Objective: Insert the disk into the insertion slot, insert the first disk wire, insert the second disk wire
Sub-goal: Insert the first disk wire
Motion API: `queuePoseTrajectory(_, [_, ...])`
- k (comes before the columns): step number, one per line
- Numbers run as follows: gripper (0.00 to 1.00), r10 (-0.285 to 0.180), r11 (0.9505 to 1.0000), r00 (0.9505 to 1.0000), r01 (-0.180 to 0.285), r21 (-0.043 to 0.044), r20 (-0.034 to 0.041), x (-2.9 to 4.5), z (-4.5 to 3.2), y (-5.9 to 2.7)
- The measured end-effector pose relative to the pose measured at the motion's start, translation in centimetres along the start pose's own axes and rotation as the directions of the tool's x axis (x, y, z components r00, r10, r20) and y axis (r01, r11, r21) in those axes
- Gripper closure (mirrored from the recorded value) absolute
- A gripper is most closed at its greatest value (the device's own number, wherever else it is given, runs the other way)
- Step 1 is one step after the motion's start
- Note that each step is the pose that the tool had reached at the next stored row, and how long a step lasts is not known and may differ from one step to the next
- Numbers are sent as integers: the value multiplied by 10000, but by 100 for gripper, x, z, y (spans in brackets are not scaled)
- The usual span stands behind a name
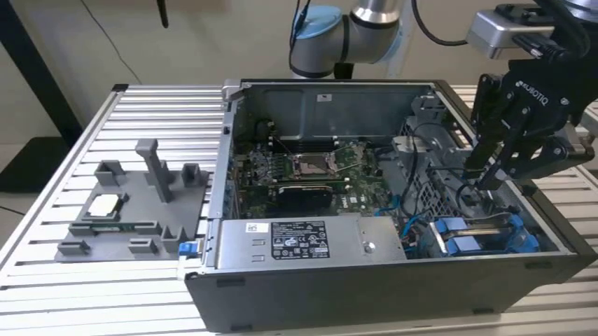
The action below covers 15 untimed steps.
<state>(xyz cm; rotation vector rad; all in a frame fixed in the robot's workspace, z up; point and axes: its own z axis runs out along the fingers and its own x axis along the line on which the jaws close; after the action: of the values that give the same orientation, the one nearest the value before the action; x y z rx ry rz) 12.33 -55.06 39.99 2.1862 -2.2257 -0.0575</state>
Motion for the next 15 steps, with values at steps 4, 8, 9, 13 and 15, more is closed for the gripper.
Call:
queuePoseTrajectory(4, [59,-14,10000,9994,14,-4,334,-34,11,1])
queuePoseTrajectory(8, [59,-48,10000,9986,46,32,520,-41,32,-3])
queuePoseTrajectory(9, [59,-62,10000,9986,59,64,529,-41,34,-6])
queuePoseTrajectory(13, [59,-158,9993,9981,138,338,594,-41,46,-7])
queuePoseTrajectory(15, [59,-174,9988,9979,145,463,626,-40,60,-7])
